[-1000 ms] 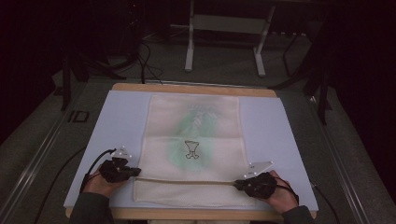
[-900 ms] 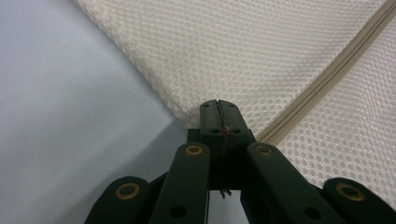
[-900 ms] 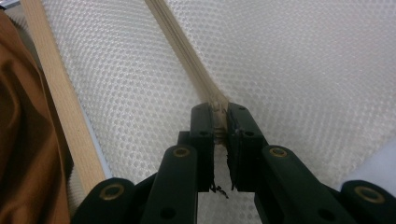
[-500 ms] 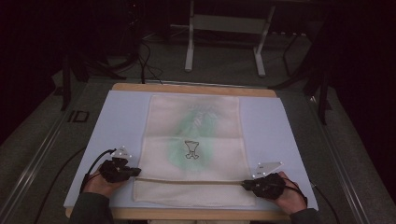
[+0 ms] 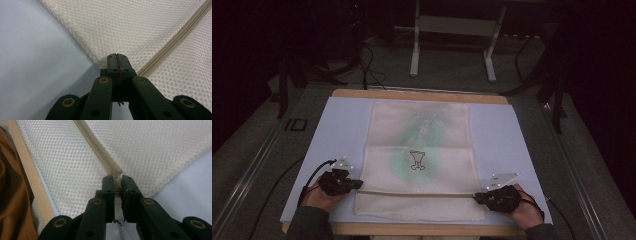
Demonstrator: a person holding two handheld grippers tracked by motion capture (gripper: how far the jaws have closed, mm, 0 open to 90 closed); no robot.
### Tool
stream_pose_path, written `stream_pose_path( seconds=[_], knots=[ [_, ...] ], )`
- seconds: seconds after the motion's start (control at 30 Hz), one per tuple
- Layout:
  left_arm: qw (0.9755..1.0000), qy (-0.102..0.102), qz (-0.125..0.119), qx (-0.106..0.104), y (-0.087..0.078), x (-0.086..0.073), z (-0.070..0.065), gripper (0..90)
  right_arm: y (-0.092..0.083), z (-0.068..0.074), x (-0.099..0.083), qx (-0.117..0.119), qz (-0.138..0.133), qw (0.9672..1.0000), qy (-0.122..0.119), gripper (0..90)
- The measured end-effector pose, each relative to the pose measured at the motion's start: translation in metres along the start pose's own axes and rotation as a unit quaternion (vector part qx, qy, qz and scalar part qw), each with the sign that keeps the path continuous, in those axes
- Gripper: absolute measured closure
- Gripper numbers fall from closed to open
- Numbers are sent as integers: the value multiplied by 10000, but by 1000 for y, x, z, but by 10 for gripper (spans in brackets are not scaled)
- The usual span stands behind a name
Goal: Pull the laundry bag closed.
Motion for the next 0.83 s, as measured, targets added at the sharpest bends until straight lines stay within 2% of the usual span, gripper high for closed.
stream_pose_path(
  seconds=[0.07, 0.13, 0.27, 0.43, 0.57, 0.67, 0.77, 0.8, 0.83],
  knots=[
    [10000, -31, -36, -70, 1, 0, -1, 897, 1, 2, -2, 134, 14, 9999, -27, 792],
    [9999, -45, -55, -107, 1, 0, -1, 895, 0, -1, -5, 90, 25, 10000, 7, 739],
    [9999, 45, -54, -94, 0, 1, -1, 880, -6, -5, -7, 150, -189, 9996, 176, 636],
    [9998, 102, -116, -90, -2, 3, -3, 845, -10, -10, -5, 45, -403, 9988, 274, 594],
    [9995, 196, -234, -3, -5, 5, -2, 815, -11, -20, -4, -233, -596, 9968, 482, 555],
    [9989, 185, -414, 151, -8, 9, 2, 784, -12, -27, -5, -406, -719, 9943, 669, 546],
    [9972, 27, -617, 414, -12, 11, 9, 749, -13, -34, -6, -578, -832, 9911, 864, 536],
    [9972, 27, -617, 414, -12, 11, 9, 721, -13, -34, -6, -578, -832, 9911, 864, 536],
    [9943, -188, -739, 748, -14, 12, 19, 721, -13, -37, -7, -660, -876, 9898, 906, 527]
  ],
)
Point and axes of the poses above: each handheld gripper's, and its own axes: y roughly forward along the jaws, x roughly out of its top, z roughly to its left, the point moved 8 cm from there along y, roughly forward along the jaws, and after that the axes turned 2 degrees about -y, right-handed, at the moved point
